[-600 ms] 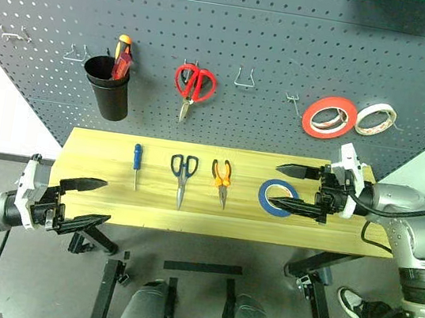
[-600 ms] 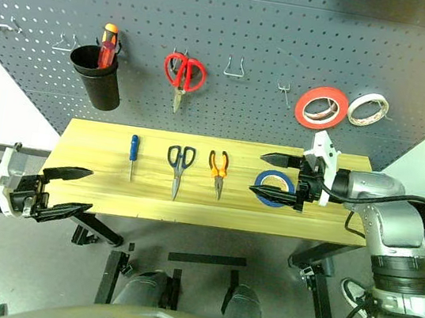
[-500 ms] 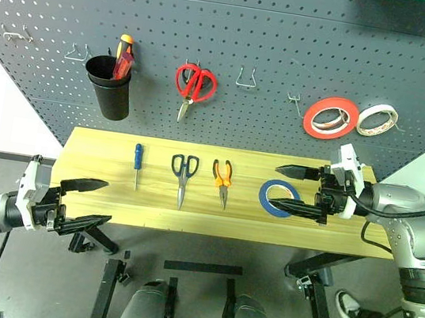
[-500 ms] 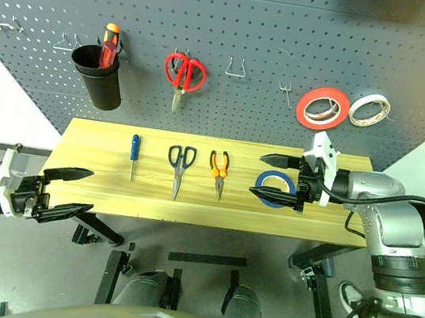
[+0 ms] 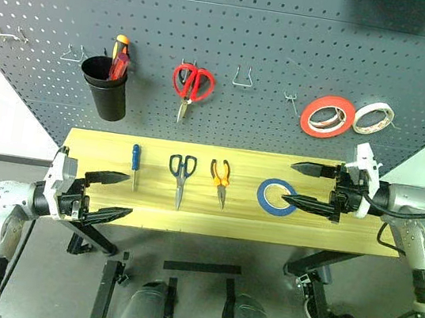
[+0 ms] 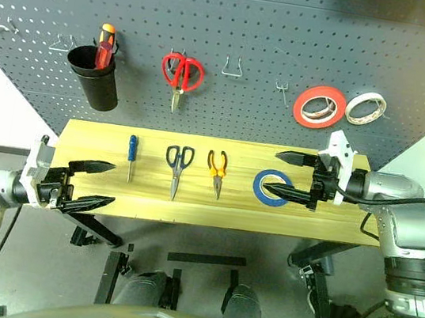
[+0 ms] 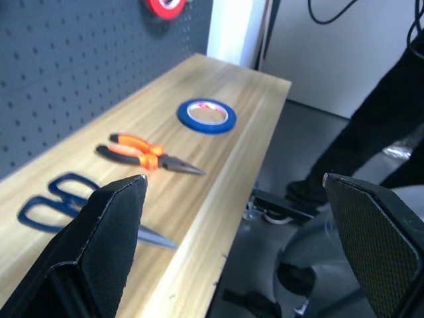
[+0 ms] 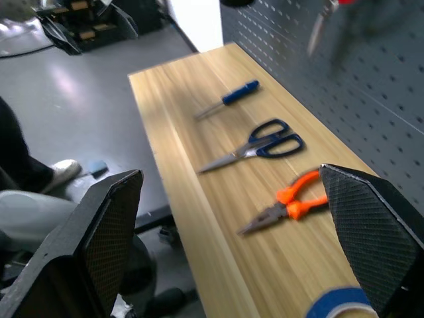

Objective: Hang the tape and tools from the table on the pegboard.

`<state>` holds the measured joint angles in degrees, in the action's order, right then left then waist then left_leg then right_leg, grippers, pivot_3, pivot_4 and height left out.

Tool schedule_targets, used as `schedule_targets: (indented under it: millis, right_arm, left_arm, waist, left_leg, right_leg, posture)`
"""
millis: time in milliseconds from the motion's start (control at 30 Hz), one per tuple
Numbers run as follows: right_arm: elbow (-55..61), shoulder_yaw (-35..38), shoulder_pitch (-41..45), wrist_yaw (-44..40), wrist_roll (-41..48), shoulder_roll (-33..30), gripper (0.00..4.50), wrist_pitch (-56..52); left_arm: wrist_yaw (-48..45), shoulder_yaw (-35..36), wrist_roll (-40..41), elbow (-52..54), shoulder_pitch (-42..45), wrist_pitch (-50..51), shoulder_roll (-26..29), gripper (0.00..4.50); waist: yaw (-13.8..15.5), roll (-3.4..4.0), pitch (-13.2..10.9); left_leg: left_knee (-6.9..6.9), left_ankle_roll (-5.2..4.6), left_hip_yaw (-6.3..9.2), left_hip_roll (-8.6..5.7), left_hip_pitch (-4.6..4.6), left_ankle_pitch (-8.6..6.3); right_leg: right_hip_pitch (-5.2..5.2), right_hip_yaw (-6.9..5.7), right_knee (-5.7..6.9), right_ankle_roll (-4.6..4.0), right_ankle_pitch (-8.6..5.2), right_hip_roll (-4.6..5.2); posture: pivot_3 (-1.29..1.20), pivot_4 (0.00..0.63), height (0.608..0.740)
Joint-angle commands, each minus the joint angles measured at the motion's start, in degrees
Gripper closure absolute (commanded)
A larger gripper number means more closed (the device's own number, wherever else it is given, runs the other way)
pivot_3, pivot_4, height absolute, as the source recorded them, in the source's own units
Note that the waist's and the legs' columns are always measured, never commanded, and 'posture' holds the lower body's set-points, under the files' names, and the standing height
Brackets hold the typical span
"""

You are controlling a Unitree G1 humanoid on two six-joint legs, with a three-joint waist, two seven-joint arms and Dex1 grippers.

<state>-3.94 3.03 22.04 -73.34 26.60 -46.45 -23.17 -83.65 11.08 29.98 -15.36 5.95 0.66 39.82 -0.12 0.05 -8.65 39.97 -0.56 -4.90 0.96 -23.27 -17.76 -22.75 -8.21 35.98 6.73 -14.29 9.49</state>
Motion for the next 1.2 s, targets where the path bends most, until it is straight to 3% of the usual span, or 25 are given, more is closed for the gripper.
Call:
schedule_targets:
  millis: [33,333,567,900,1200]
  right_arm:
    - [0.7,-0.4,0.0,2.1,-2.0,-0.3,0.0,0.2]
    - [-0.4,-7.9,2.3,6.1,-10.1,0.4,0.0,-1.4]
    - [-11.8,-17.7,11.8,9.6,-20.7,5.5,0.0,-1.2]
    - [-31.7,-22.0,23.7,11.1,-28.5,12.8,0.0,2.4]
    - [-40.0,-23.4,26.8,11.9,-33.1,15.2,0.0,1.1]
  left_arm:
    - [-0.2,0.2,-0.7,-0.8,1.6,-1.6,0.3,0.01]
    - [-3.1,-1.6,-6.4,-14.2,7.8,-10.1,0.4,0.01]
    - [-4.5,-2.5,-6.1,-14.1,9.7,-10.5,-1.2,0.01]
    - [5.5,-6.9,-8.9,-1.0,14.8,2.3,-0.8,0.01]
    - [9.0,-9.6,-8.2,8.7,13.6,8.8,-2.5,0.01]
  waist:
    - [-0.4,0.0,0.0]
    - [-1.1,0.0,0.0]
    - [-1.1,0.04,-0.7]
    - [-0.7,0.0,-5.7]
    - [-0.7,0.07,-10.7]
  left_leg:
    - [0.0,0.0,0.01,0.0,-0.02,0.0]
    - [0.02,0.0,0.05,0.02,0.0,0.0]
    - [0.03,-0.01,0.09,0.04,0.02,0.0]
    - [0.06,-0.03,0.11,0.03,-0.24,0.01]
    - [0.01,-0.06,-0.01,0.03,-0.34,0.0]
  right_leg:
    - [0.01,0.0,0.0,0.0,0.0,0.01]
    - [-0.05,0.05,0.03,0.0,0.0,0.0]
    - [-0.12,0.16,0.08,0.0,0.0,0.0]
    - [-0.4,0.23,0.22,-0.03,0.02,0.02]
    - [-0.63,0.24,0.25,-0.02,0.02,0.01]
  posture:
    - [-0.03,0.103,0.74]
    - [-0.05,0.13,0.74]
    - [-0.03,0.198,0.74]
    - [0.01,0.307,0.74]
    - [0.02,0.395,0.74]
